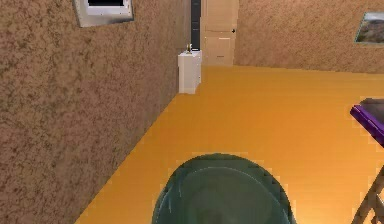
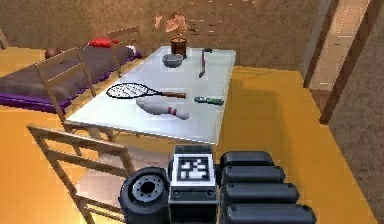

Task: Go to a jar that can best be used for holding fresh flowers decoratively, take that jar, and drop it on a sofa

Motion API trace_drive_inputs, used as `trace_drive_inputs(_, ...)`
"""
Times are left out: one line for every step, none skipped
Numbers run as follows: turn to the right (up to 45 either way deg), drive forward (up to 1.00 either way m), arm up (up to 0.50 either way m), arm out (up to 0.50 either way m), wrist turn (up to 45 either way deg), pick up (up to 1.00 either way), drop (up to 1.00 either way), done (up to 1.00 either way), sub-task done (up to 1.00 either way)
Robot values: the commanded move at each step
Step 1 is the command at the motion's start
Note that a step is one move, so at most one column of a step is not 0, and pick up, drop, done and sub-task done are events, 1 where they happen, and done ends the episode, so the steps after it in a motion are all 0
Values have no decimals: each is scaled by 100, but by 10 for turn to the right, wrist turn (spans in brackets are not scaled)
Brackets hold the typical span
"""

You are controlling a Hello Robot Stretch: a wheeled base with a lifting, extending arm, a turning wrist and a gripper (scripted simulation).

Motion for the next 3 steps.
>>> trace_drive_inputs(0, 5, 0, 0, 0, 0, 0, 0, 0)
trace_drive_inputs(90, 0, 0, 0, 0, 0, 0, 0, 0)
trace_drive_inputs(30, 0, 0, 0, 0, 0, 0, 0, 0)
